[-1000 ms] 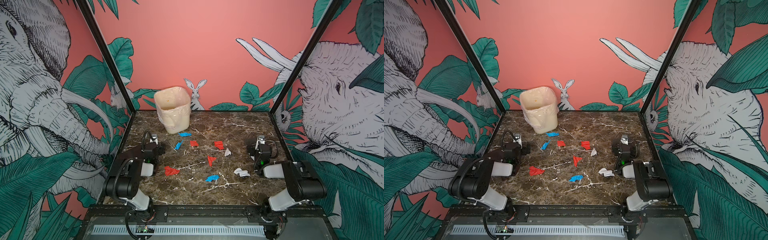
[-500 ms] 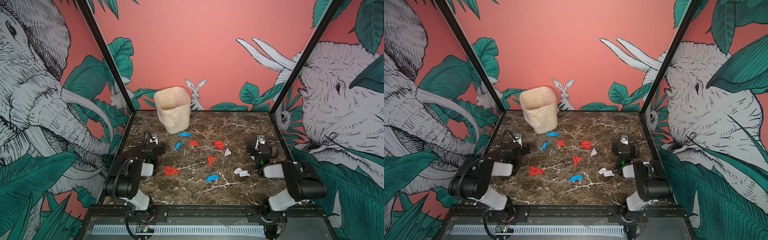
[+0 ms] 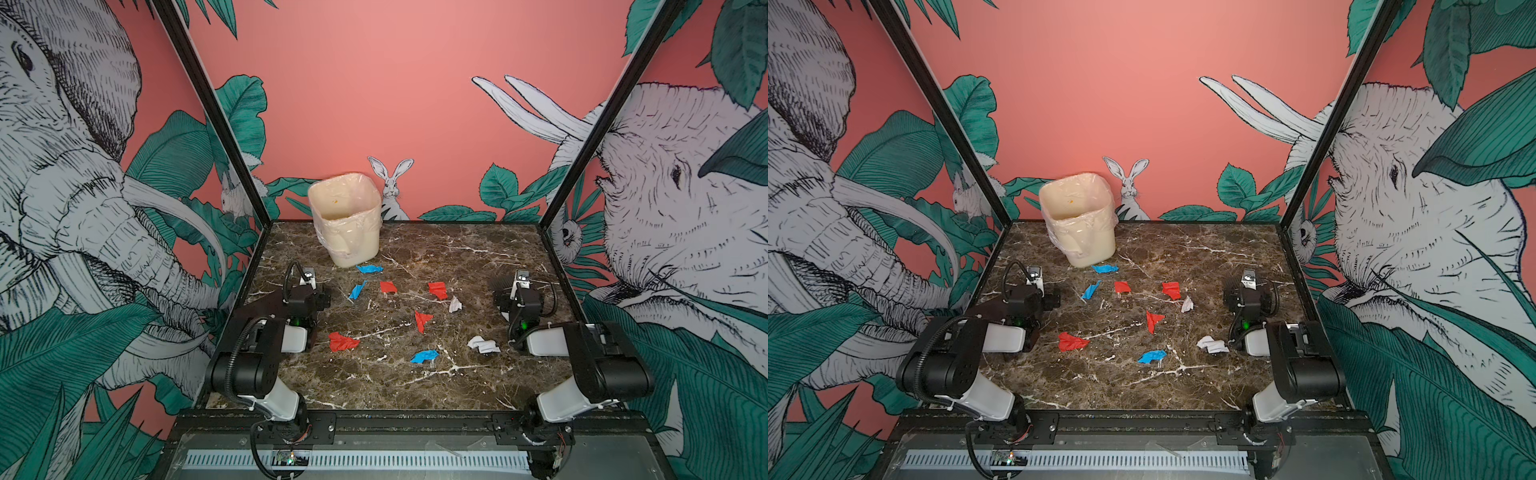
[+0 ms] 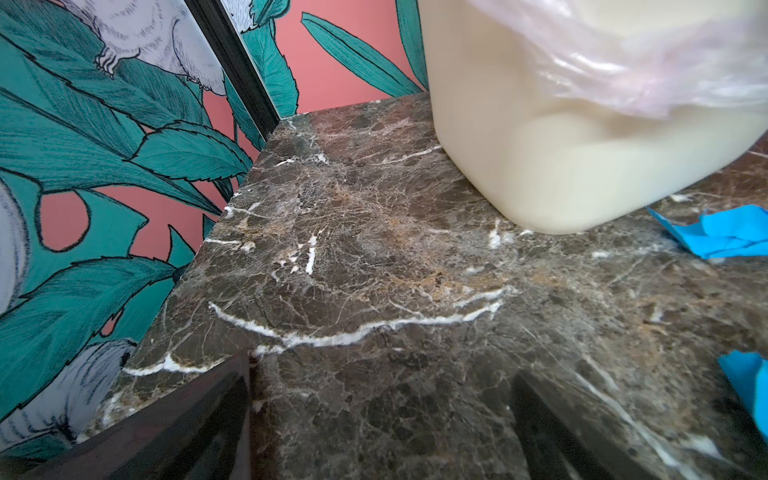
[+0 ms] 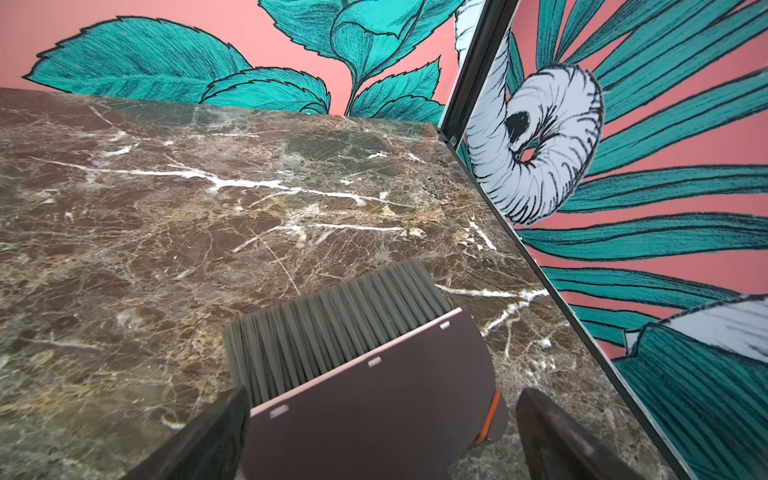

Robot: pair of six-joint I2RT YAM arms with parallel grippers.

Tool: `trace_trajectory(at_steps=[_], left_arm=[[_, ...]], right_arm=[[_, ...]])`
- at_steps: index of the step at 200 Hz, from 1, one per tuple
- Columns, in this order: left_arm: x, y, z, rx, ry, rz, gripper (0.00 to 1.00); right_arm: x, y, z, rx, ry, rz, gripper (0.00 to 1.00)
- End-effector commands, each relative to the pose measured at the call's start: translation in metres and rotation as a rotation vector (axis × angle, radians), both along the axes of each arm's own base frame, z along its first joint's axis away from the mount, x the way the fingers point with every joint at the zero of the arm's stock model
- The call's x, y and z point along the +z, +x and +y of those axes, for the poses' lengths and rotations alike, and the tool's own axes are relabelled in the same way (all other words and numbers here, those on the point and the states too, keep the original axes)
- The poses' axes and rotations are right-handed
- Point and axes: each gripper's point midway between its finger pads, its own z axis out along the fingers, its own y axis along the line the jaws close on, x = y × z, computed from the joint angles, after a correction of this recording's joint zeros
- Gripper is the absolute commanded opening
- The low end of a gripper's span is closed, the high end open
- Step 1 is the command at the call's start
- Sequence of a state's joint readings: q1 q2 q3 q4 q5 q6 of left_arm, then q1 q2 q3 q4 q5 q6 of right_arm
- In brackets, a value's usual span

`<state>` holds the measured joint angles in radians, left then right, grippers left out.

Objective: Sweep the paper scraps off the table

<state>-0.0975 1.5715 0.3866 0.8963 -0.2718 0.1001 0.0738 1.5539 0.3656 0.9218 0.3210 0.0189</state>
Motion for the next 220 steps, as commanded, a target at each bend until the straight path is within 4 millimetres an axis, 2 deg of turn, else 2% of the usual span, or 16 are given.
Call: trace_trajectory(at_steps=[1, 26, 40, 50, 76, 100, 126, 151, 174, 194, 207, 220], left_arm=[[0.012, 0.003, 0.001, 0.003, -0.016, -0.040, 1.00], [0.013, 0.003, 0.001, 0.005, -0.015, -0.047, 1.00], [0.030, 0.004, 0.001, 0.005, 0.001, -0.052, 1.00], [0.042, 0.002, 0.003, 0.018, -0.002, -0.010, 1.00], [0.069, -0.012, 0.002, 0.025, 0.001, 0.057, 1.00], [0.080, -0.036, -0.001, 0.060, 0.028, 0.116, 1.00], [0.083, -0.057, -0.020, 0.019, 0.008, 0.174, 1.00], [0.086, -0.069, -0.035, -0.034, 0.004, 0.195, 1.00], [0.088, -0.073, -0.040, -0.053, -0.009, 0.199, 1.00], [0.090, -0.073, -0.041, -0.057, -0.008, 0.198, 1.00], [0.090, -0.073, -0.042, -0.066, -0.011, 0.199, 1.00], [0.091, -0.074, -0.045, -0.077, -0.021, 0.201, 1.00]], right_arm=[[0.010, 0.005, 0.000, 0.002, 0.011, -0.039, 0.99], [0.011, 0.006, 0.001, 0.009, 0.014, -0.042, 0.99], [0.020, 0.008, 0.004, 0.030, 0.011, -0.010, 0.99], [0.036, 0.007, 0.005, 0.025, 0.003, 0.004, 0.99], [0.058, -0.011, -0.003, -0.067, 0.084, 0.093, 0.99], [0.052, -0.047, -0.016, -0.204, 0.162, 0.241, 0.99], [0.038, -0.083, -0.023, -0.262, 0.222, 0.450, 0.99], [0.028, -0.110, -0.051, -0.364, 0.381, 0.580, 0.99], [0.020, -0.115, -0.069, -0.427, 0.480, 0.605, 0.99], [0.009, -0.099, -0.063, -0.401, 0.598, 0.570, 0.99], [0.002, -0.092, -0.063, -0.388, 0.609, 0.571, 0.99], [-0.004, -0.093, -0.069, -0.394, 0.564, 0.617, 0.99]])
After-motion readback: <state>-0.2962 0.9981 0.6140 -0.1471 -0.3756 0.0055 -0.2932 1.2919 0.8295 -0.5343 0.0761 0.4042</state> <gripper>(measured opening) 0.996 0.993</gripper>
